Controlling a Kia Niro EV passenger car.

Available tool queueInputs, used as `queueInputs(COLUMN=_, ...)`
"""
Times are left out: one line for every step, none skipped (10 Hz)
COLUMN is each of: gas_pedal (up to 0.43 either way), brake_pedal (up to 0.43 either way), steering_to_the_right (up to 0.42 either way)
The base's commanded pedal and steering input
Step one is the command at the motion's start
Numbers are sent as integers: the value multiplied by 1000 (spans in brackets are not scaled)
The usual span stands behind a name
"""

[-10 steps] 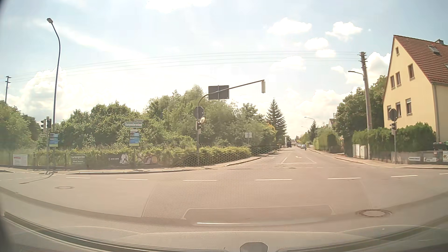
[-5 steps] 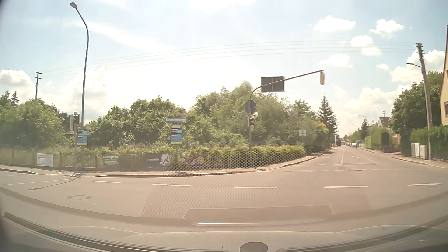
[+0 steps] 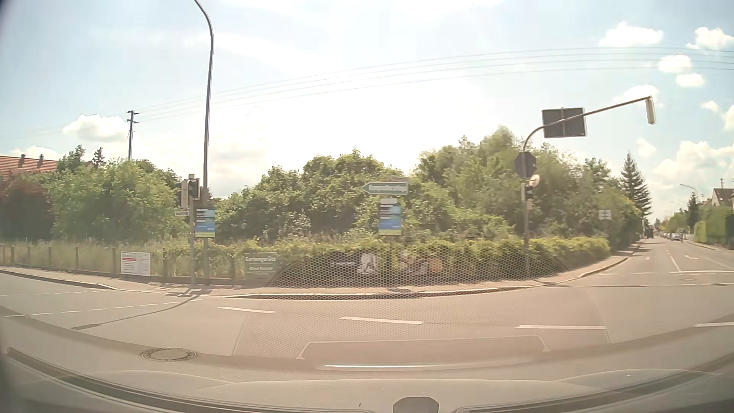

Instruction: Follow the waypoints while adhering to traffic rules and regulations

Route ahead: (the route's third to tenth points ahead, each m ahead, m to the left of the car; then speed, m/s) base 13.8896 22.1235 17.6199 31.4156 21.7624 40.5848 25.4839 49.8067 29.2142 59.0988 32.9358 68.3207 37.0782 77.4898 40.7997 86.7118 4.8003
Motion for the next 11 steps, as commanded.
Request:
queueInputs(gas_pedal=118, brake_pedal=0, steering_to_the_right=-435)
queueInputs(gas_pedal=118, brake_pedal=0, steering_to_the_right=-439)
queueInputs(gas_pedal=118, brake_pedal=0, steering_to_the_right=-444)
queueInputs(gas_pedal=118, brake_pedal=0, steering_to_the_right=-452)
queueInputs(gas_pedal=130, brake_pedal=0, steering_to_the_right=-458)
queueInputs(gas_pedal=138, brake_pedal=0, steering_to_the_right=-465)
queueInputs(gas_pedal=150, brake_pedal=0, steering_to_the_right=-466)
queueInputs(gas_pedal=157, brake_pedal=0, steering_to_the_right=-462)
queueInputs(gas_pedal=169, brake_pedal=0, steering_to_the_right=-454)
queueInputs(gas_pedal=169, brake_pedal=0, steering_to_the_right=-449)
queueInputs(gas_pedal=177, brake_pedal=0, steering_to_the_right=-445)
